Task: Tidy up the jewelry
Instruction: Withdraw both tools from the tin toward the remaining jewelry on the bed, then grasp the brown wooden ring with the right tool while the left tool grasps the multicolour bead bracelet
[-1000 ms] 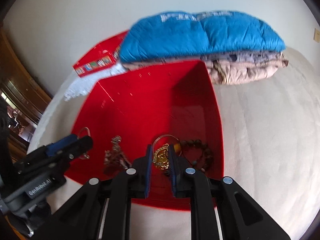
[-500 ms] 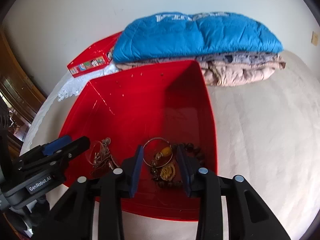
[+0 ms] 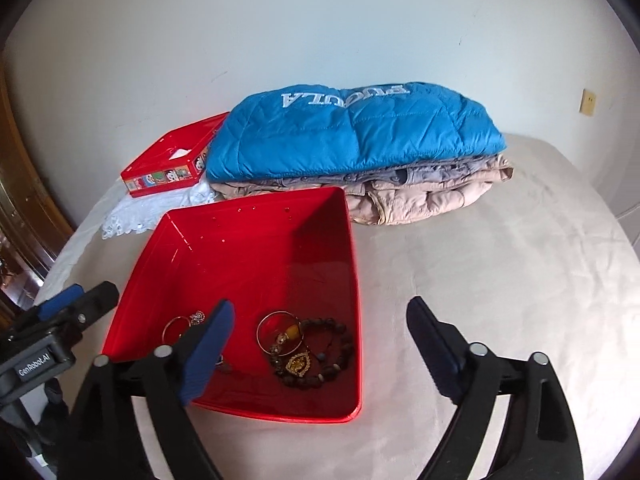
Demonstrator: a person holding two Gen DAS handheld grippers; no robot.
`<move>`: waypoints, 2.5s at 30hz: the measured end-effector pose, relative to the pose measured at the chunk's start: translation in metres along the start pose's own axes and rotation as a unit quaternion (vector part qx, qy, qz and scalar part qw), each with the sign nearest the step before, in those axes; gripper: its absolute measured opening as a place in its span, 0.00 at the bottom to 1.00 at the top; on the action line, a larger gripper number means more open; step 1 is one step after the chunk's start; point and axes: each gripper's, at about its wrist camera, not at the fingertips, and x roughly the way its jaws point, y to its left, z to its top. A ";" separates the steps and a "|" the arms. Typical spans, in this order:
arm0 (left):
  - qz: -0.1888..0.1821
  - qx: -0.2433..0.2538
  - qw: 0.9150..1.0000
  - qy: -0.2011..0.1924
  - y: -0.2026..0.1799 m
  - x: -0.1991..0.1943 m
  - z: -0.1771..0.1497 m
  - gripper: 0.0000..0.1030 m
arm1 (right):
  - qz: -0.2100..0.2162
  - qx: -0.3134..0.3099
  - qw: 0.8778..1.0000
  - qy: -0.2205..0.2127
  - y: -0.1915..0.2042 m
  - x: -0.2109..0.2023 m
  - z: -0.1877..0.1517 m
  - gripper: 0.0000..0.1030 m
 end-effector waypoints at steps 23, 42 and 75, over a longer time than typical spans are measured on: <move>0.018 0.041 0.998 0.033 0.015 -0.069 -0.070 0.95 | -0.005 0.007 0.999 0.043 -0.009 -0.040 -0.041 0.96; 0.004 0.045 0.998 0.036 0.026 -0.129 -0.162 0.95 | 0.041 -0.035 0.996 0.076 0.005 -0.098 -0.152 0.96; -0.026 0.018 0.996 0.089 0.019 -0.144 -0.209 0.95 | 0.031 -0.047 0.981 0.186 -0.016 -0.100 -0.240 0.29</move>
